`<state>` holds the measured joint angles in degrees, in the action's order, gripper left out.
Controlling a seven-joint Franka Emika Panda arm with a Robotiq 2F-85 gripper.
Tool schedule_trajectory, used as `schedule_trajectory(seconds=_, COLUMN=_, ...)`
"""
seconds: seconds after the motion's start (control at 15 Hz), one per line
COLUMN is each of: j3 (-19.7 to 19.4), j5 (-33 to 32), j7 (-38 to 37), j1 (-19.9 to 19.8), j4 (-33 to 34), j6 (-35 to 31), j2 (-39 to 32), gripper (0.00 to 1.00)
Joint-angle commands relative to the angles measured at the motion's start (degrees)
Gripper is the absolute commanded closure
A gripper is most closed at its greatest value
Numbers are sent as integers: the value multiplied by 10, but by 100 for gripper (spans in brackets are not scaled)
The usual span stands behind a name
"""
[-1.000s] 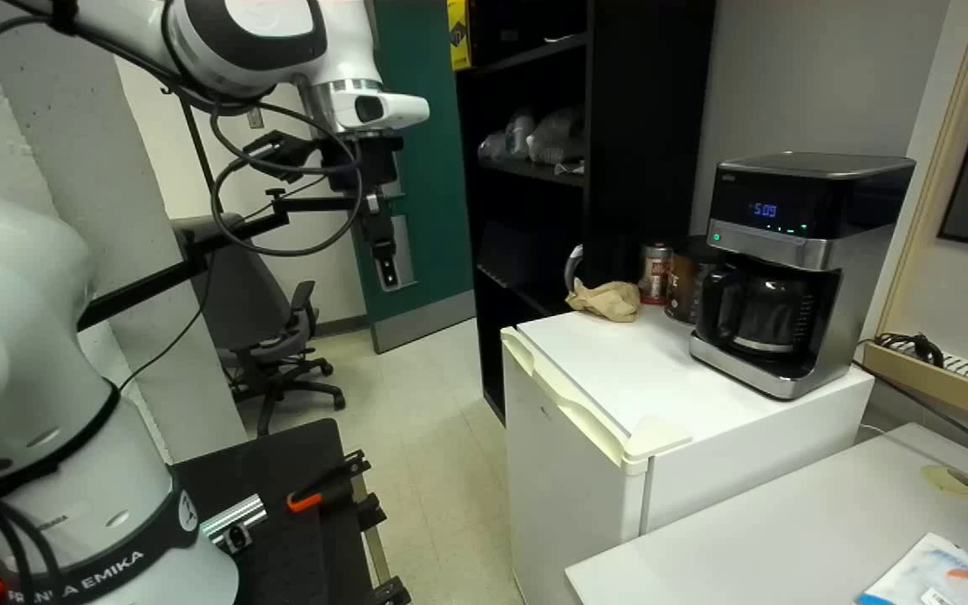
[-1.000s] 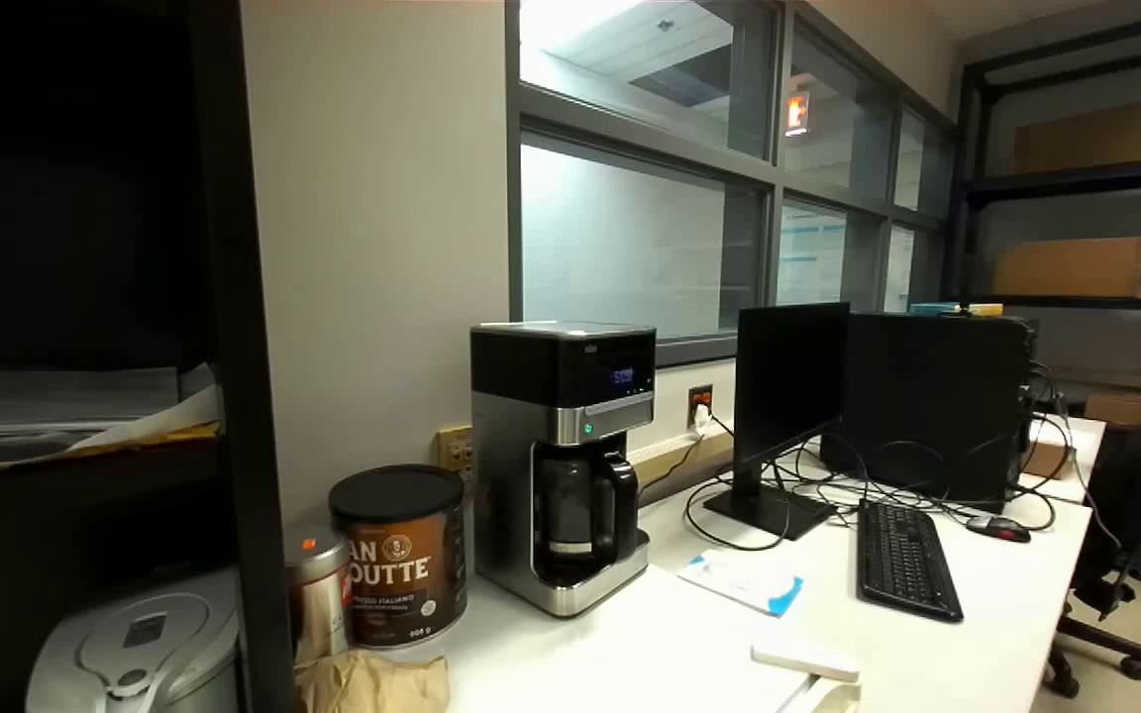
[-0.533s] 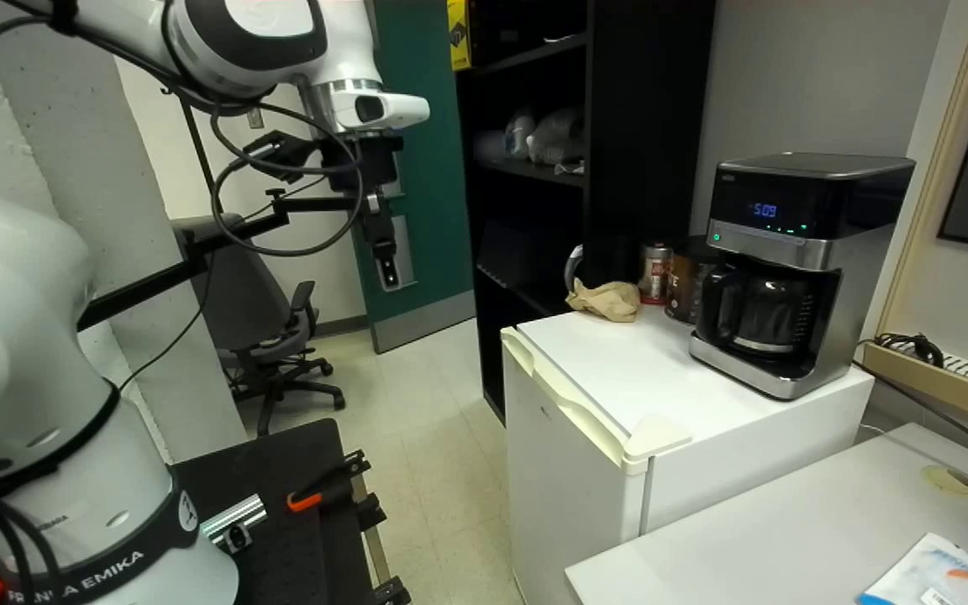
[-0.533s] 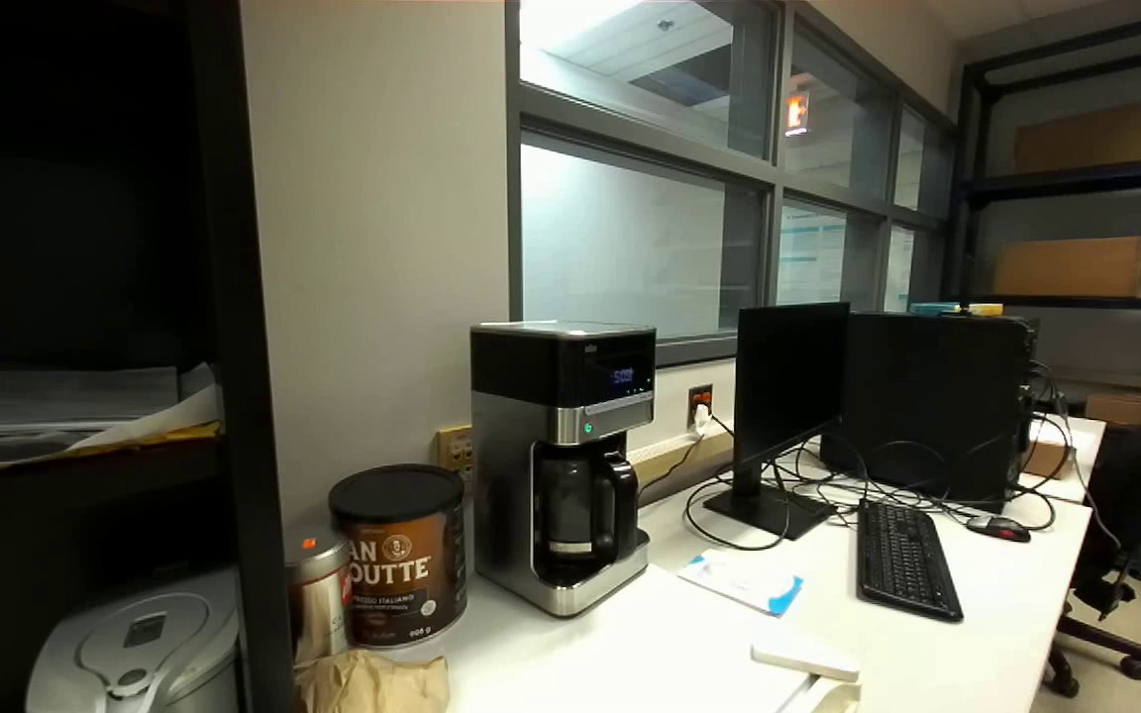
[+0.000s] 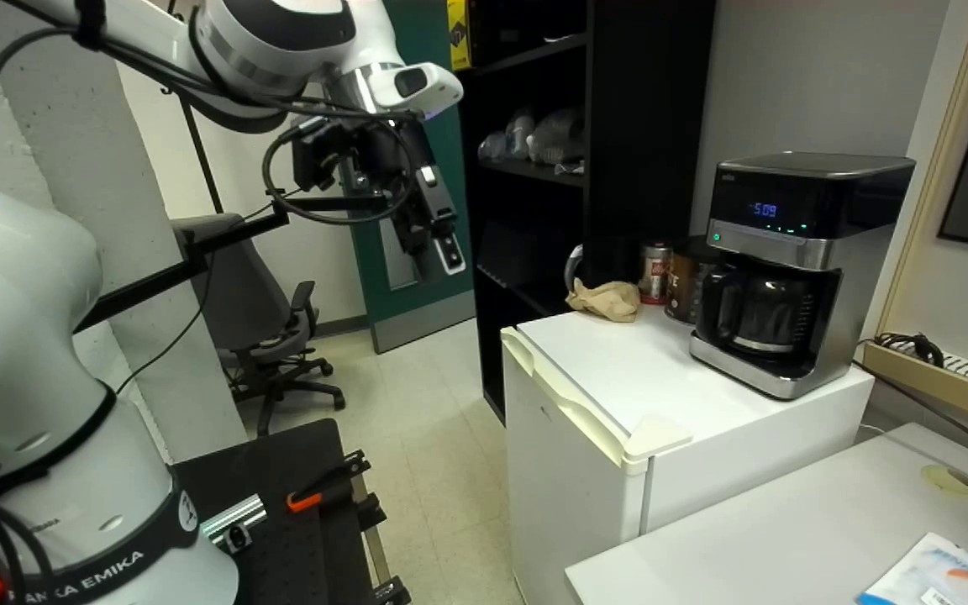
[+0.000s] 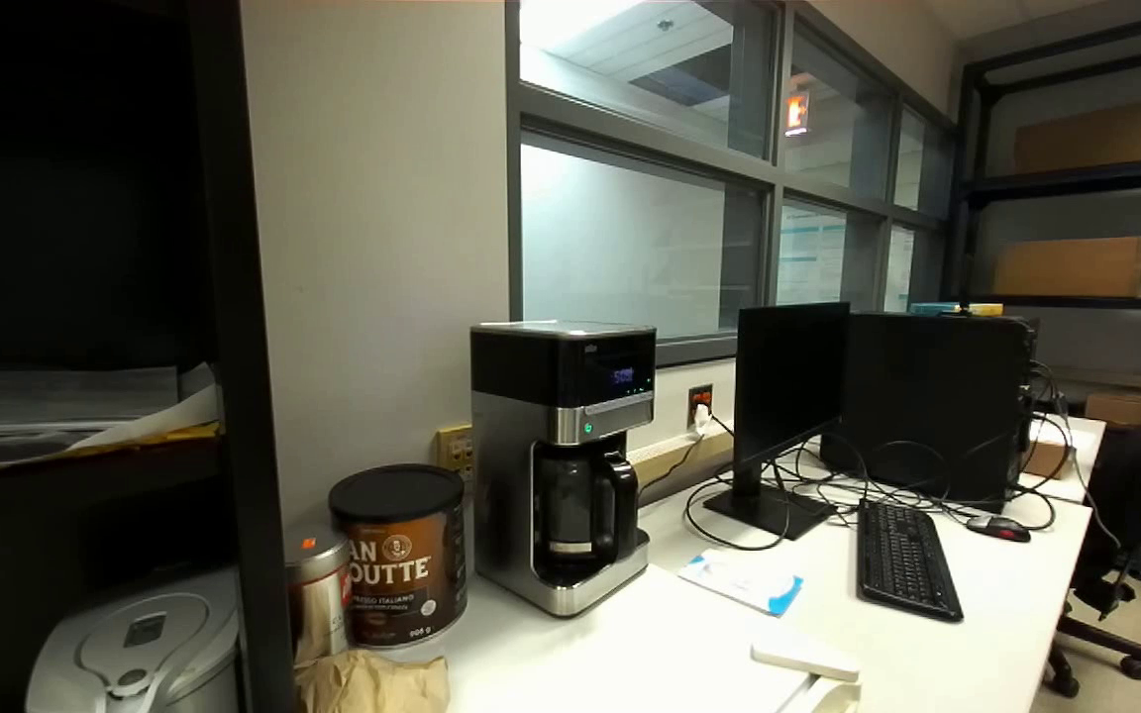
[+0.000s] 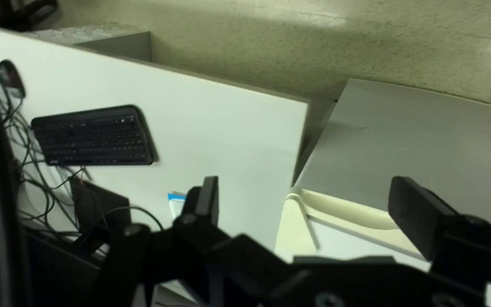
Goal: Press a button on the right side of the coffee machine
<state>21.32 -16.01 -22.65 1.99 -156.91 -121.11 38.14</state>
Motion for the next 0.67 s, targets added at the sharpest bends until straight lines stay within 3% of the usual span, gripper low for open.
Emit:
schedule_trajectory(seconds=0.0, j3=-11, j5=-113, j7=30, j1=-39, j4=34, j6=-50, j2=-58, gripper=0)
schedule_trajectory(seconds=0.13, j3=-19, j5=-175, j7=33, j1=-58, j4=52, j6=-84, j2=-86, gripper=0)
schedule_trajectory(seconds=0.2, j3=-25, j5=-204, j7=34, j1=-67, j4=64, j6=-102, j2=-100, gripper=25)
schedule_trajectory(seconds=0.27, j3=-31, j5=-233, j7=32, j1=-73, j4=76, j6=-118, j2=-117, gripper=26)
schedule_trajectory(seconds=0.6, j3=-78, j5=-368, j7=30, j1=-81, j4=145, j6=-190, j2=-207, gripper=63)
